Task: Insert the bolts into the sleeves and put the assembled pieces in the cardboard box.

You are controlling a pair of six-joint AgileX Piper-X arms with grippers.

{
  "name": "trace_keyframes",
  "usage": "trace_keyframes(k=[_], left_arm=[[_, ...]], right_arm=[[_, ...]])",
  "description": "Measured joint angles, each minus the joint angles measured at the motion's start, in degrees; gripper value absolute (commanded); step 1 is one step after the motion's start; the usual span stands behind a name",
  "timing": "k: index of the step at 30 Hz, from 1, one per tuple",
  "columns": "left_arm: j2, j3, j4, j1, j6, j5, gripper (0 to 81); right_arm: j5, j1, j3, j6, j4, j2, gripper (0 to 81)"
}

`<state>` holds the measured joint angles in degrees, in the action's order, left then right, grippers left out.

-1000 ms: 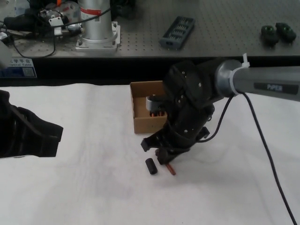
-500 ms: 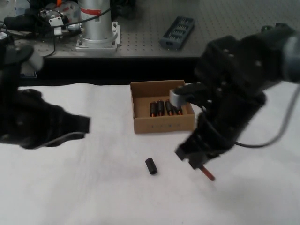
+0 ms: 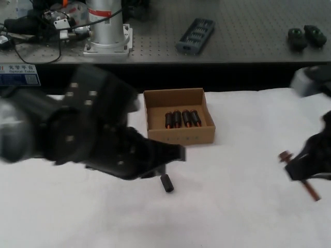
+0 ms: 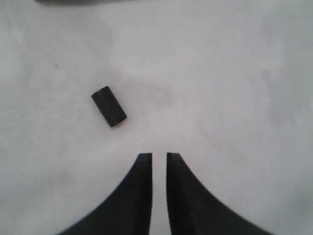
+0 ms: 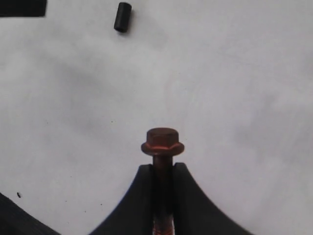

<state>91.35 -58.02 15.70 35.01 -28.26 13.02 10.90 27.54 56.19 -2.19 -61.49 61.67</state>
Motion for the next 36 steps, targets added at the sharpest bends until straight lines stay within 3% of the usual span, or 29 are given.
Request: trace_keyframes(k=[18,20,25,31,36], left_arm=[[12.6,-9.9,5.6,0.6,-0.2,-4.2,9.1],[12.9,-9.9,5.8,0.6,-0.2,-4.3,13.1],[13.1,-9.9,6.0,0.6,-0.2,-4.6,38.8],[13.1,-9.9,6.0,0.6,-3.2,-6.0,27.6],[13.6,-10.0,6.0,0.6,-3.3,-6.4,27.5]], right_arm=[[0.0,-1.4,-0.3,0.0,-1.2,-2.1,2.5],[0.0,-1.4,-0.3,0.0,-1.2,-2.1,2.5],[0.0,-1.4,-0.3,0.0,-1.2,-2.1,2.5],[0.0,-1.4,-0.3,0.0,-1.2,-2.1,2.5],[0.0,-1.4,-0.3,0.0,-1.2,-2.1,2.5]])
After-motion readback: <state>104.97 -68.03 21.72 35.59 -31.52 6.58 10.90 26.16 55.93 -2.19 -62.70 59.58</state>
